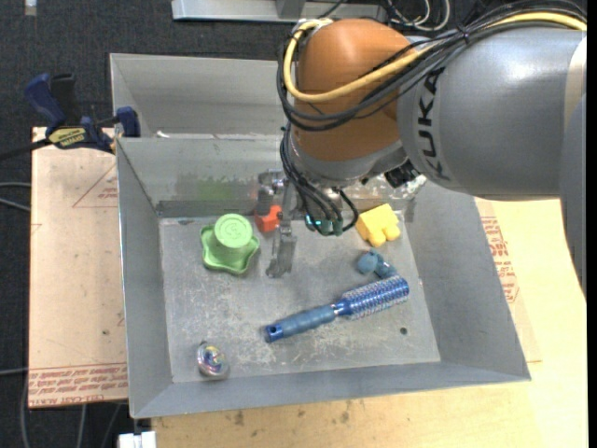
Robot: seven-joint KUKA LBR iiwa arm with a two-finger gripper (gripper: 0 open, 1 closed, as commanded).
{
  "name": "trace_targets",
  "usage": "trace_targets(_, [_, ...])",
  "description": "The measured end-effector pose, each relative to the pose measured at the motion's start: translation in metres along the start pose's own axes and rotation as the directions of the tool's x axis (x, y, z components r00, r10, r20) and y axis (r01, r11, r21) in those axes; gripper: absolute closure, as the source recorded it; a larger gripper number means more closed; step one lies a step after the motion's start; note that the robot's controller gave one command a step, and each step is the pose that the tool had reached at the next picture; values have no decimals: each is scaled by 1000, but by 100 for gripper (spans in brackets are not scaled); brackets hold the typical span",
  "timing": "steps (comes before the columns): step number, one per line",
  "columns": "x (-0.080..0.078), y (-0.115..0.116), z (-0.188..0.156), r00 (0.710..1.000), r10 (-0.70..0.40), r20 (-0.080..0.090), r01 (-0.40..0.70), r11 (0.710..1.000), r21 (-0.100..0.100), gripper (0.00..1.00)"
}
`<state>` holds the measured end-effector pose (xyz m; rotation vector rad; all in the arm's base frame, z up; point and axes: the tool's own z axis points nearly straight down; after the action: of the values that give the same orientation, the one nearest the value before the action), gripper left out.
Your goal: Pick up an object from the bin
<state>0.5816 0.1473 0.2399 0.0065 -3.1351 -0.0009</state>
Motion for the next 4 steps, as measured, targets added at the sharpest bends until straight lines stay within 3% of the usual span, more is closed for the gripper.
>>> trace_targets(1, [35, -70, 123, 970, -244, -1, 244, 970, 2, 0])
trace_targets(2, [54, -61, 174, 960, -278, 1, 278, 960, 0, 0])
trace_targets(3, [88, -31, 79, 833, -554, 10, 554, 833, 4, 0])
trace_targets(4, [55, -81, 174, 713, -701, 2, 701, 713, 3, 0])
